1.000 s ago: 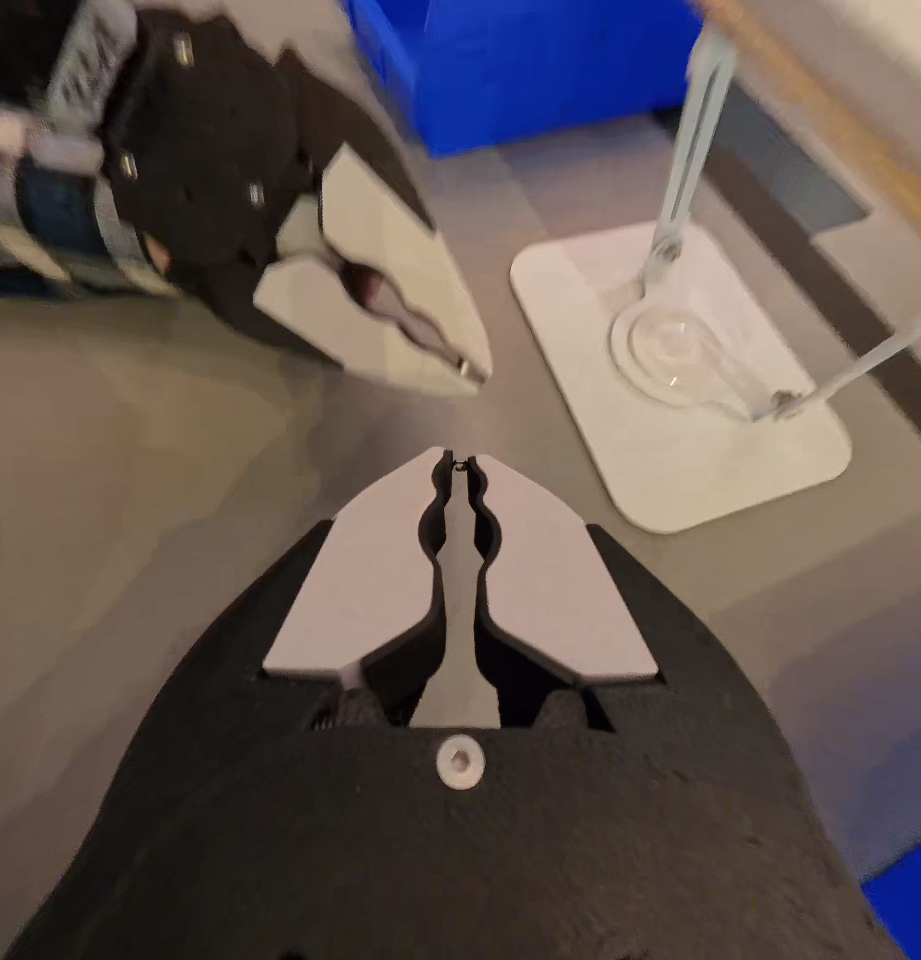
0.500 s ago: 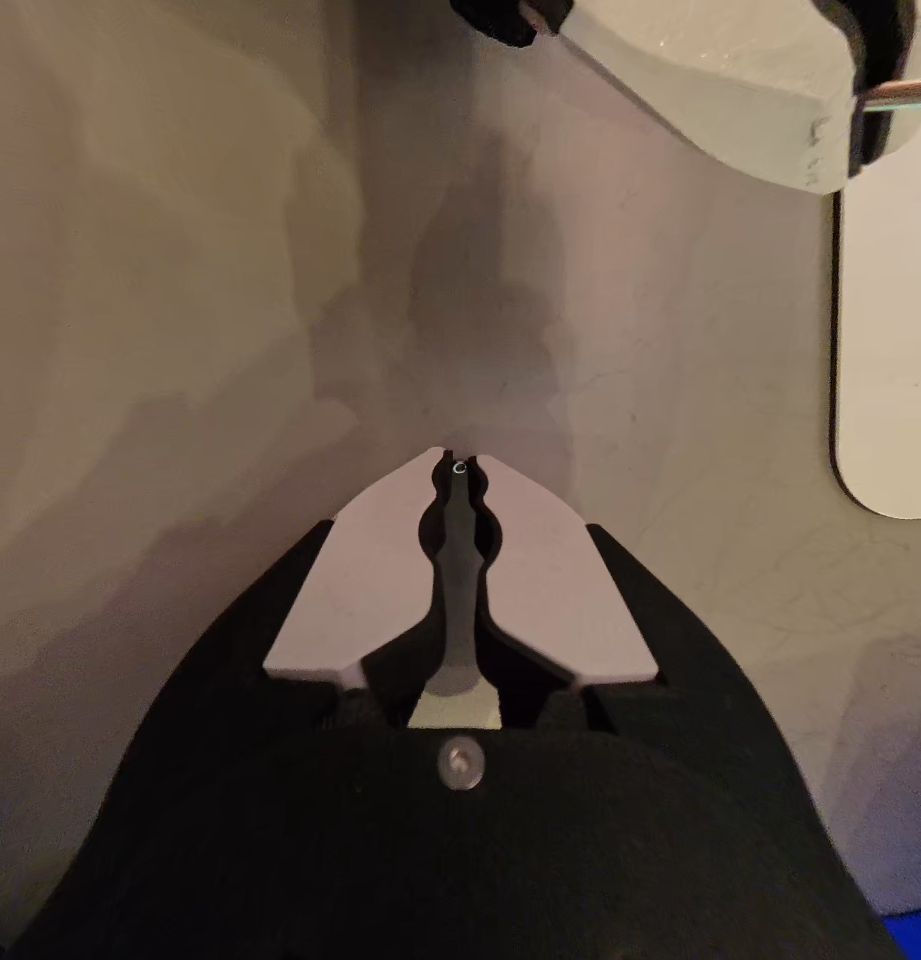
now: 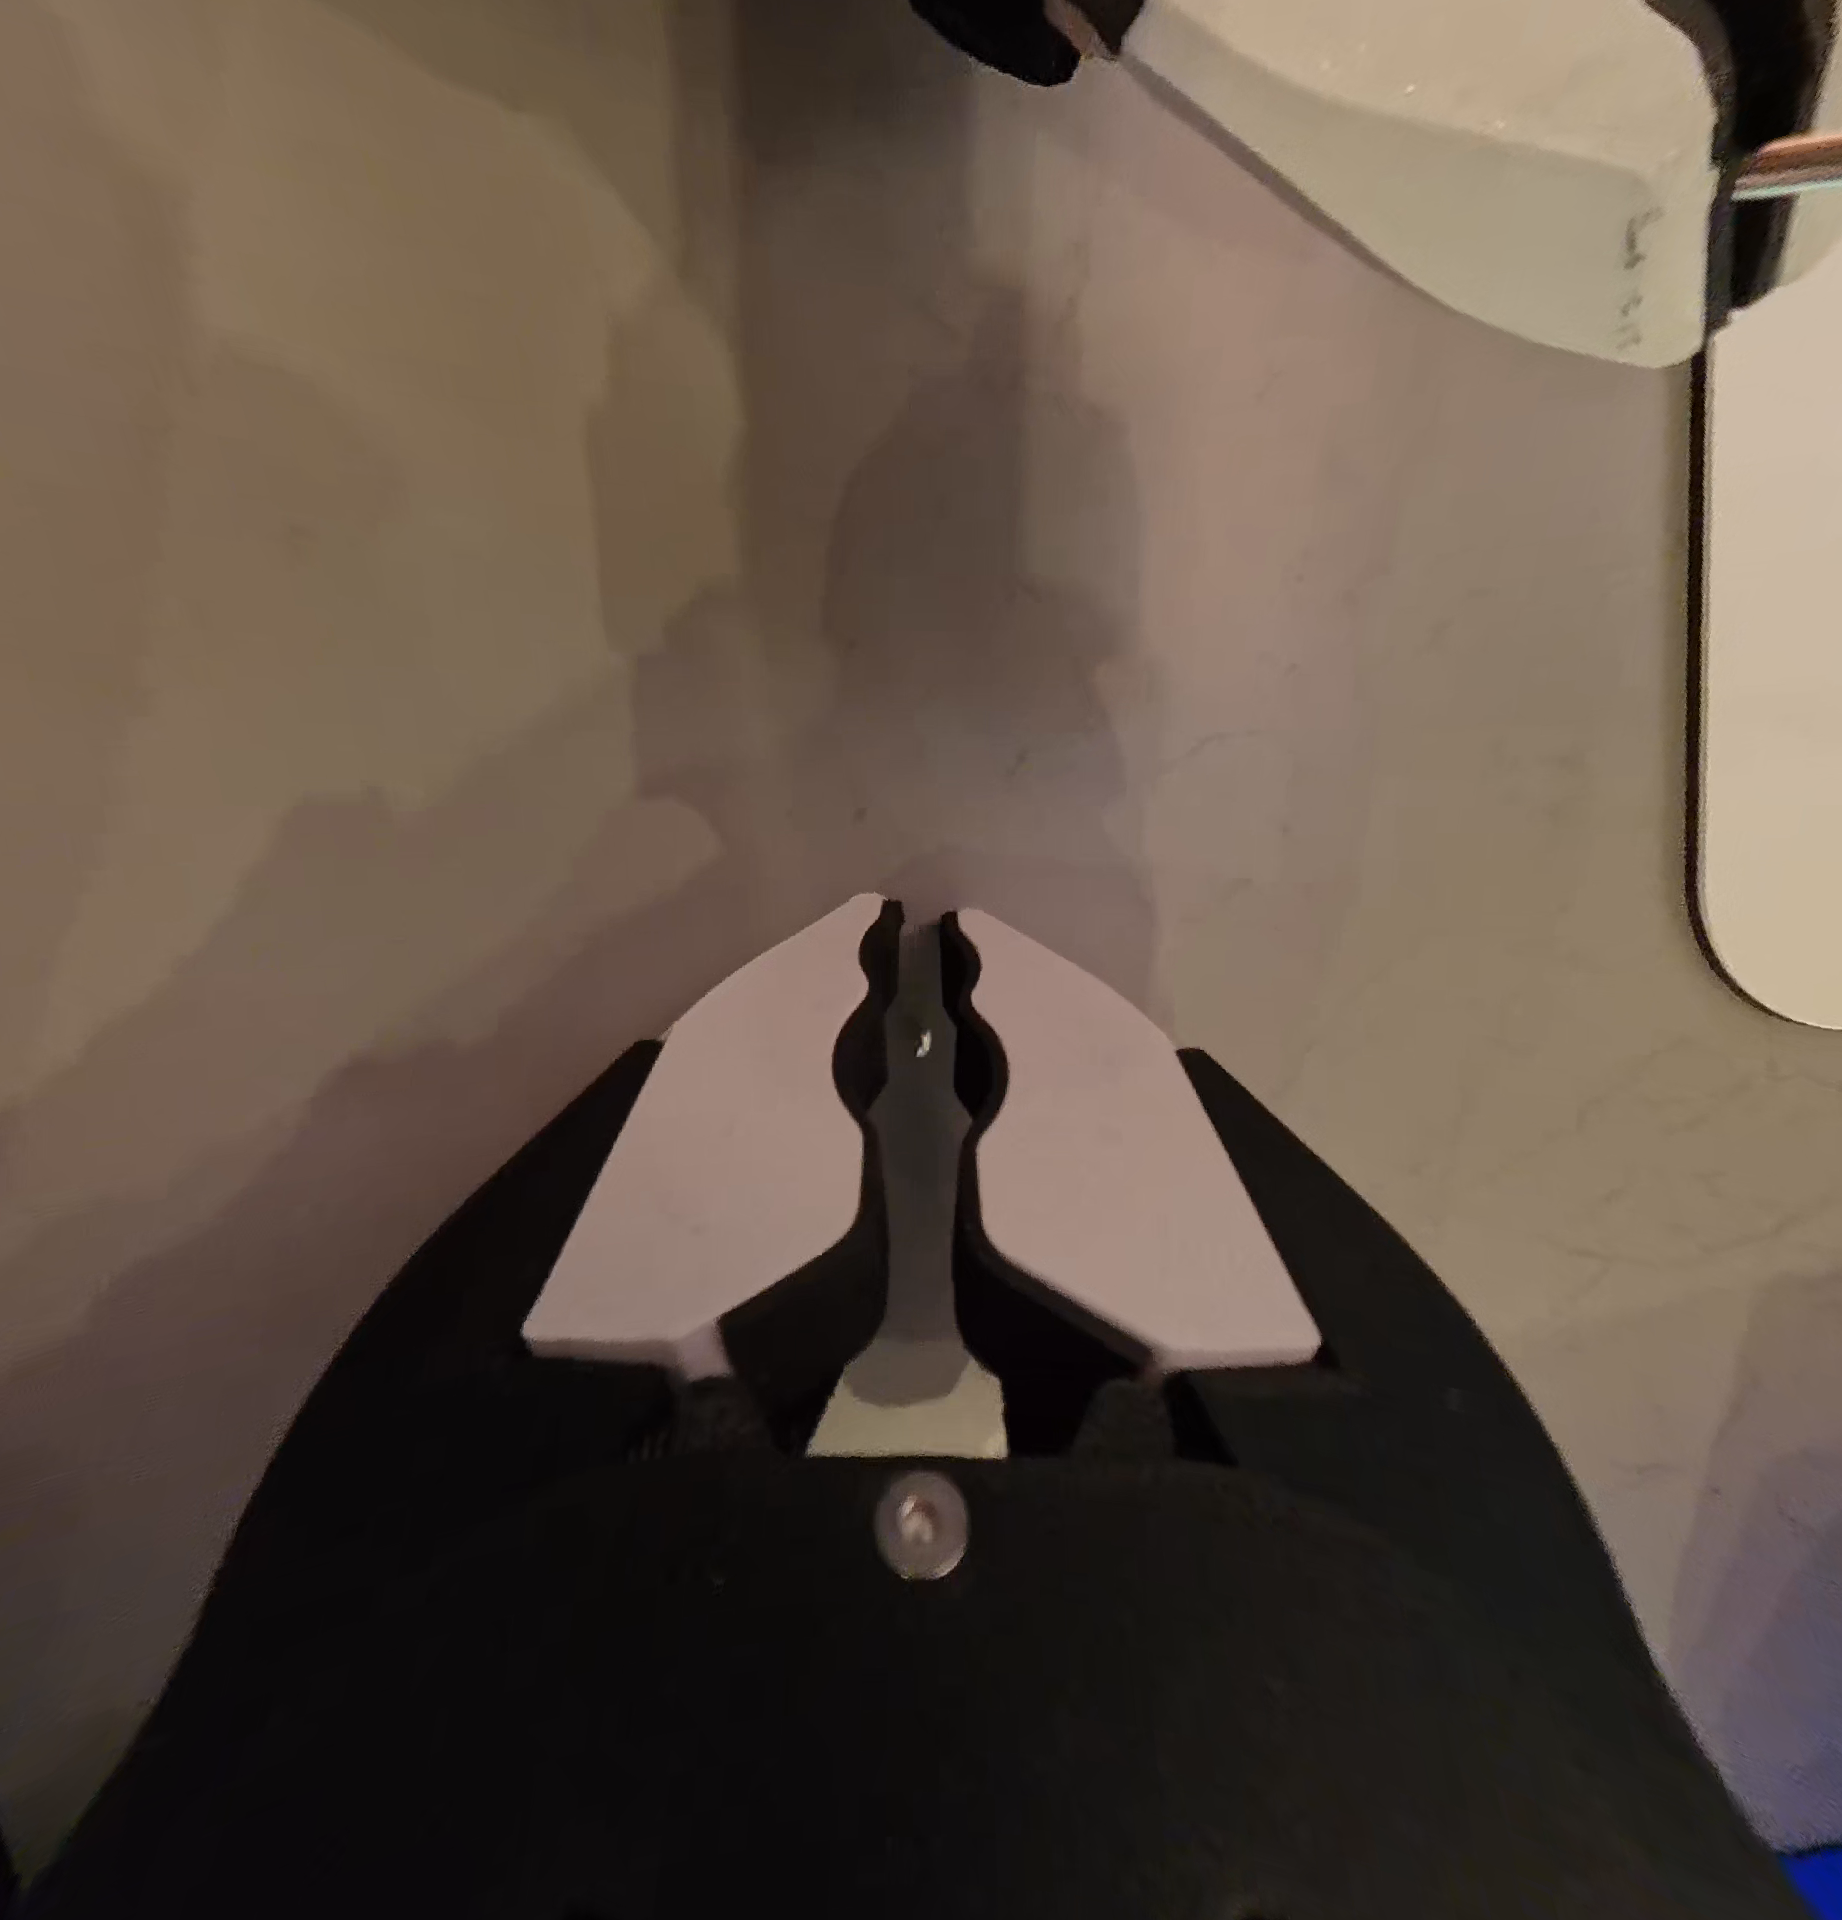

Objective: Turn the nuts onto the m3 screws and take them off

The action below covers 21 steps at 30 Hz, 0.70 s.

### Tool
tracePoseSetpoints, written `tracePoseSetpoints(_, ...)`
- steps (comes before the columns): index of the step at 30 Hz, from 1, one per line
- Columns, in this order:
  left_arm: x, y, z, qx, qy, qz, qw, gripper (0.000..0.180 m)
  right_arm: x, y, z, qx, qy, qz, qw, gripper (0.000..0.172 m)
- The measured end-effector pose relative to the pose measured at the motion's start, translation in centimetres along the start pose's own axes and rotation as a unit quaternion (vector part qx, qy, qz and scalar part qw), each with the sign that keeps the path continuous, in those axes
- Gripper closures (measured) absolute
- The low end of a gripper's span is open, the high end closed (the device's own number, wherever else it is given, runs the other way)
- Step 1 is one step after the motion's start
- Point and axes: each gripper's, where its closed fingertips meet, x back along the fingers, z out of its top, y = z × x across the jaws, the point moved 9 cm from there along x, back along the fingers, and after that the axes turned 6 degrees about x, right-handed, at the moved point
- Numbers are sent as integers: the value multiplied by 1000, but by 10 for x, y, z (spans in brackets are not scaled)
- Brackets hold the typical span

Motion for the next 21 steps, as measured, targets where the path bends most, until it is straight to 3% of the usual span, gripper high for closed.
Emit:
tracePoseSetpoints(6,-1,1,0,0,0,-3,1000,179,5,-5,-8,-7,-7,-2,1000,158)
tracePoseSetpoints(21,-2,3,0,2,0,-9,1000,179,12,2,-19,-16,-27,-11,999,164)
